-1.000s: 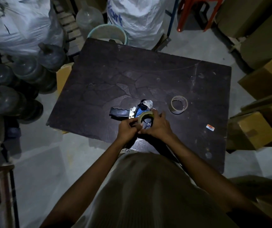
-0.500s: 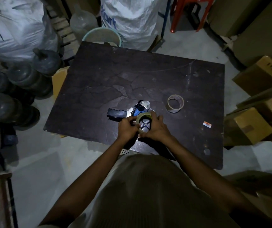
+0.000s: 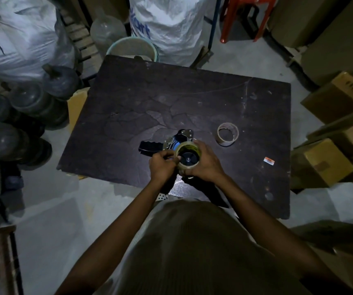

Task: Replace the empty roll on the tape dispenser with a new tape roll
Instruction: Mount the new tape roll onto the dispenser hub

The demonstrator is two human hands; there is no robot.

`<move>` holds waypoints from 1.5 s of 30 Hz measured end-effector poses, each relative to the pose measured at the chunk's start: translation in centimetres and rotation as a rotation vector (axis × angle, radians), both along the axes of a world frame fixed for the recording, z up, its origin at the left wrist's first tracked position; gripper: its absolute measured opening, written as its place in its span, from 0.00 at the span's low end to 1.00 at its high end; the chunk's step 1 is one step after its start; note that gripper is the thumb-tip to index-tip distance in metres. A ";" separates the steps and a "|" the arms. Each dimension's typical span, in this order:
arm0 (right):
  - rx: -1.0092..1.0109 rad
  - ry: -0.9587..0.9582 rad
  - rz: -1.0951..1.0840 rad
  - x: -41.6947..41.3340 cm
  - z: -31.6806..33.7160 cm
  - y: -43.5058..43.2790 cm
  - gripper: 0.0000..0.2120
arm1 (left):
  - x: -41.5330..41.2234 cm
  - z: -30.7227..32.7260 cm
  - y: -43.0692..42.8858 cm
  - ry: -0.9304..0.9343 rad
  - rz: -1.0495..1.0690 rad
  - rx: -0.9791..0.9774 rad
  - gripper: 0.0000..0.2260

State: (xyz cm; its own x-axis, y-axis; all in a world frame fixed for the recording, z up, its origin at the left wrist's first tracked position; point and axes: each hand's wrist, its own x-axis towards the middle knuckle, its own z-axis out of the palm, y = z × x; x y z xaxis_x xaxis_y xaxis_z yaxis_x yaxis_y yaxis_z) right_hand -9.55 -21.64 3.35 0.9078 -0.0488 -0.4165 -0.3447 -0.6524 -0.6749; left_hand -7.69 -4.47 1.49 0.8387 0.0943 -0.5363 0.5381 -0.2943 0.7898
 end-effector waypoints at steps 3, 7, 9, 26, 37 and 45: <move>0.110 -0.026 -0.043 -0.3 -0.3 -0.6 0.52 | -0.2 0.5 -0.3 -0.002 0.007 -0.004 0.12; 0.176 -0.024 0.020 -0.5 -0.6 -1.9 0.50 | -1.1 1.1 -0.6 -0.016 0.007 -0.018 0.06; 0.189 -0.040 0.061 -0.8 -0.5 -2.3 0.51 | -1.4 1.6 -0.8 -0.029 0.015 -0.018 0.06; 0.547 -0.014 0.066 -0.1 0.7 -4.2 0.47 | -0.3 4.3 -1.1 0.402 0.093 -0.352 0.17; 0.613 0.105 -0.191 0.1 0.8 -0.6 0.38 | -0.9 5.2 -1.9 0.558 0.120 -0.439 0.13; 0.562 0.276 -0.006 1.3 2.9 -3.9 0.25 | 0.0 3.8 0.6 -0.106 -0.565 -0.131 0.53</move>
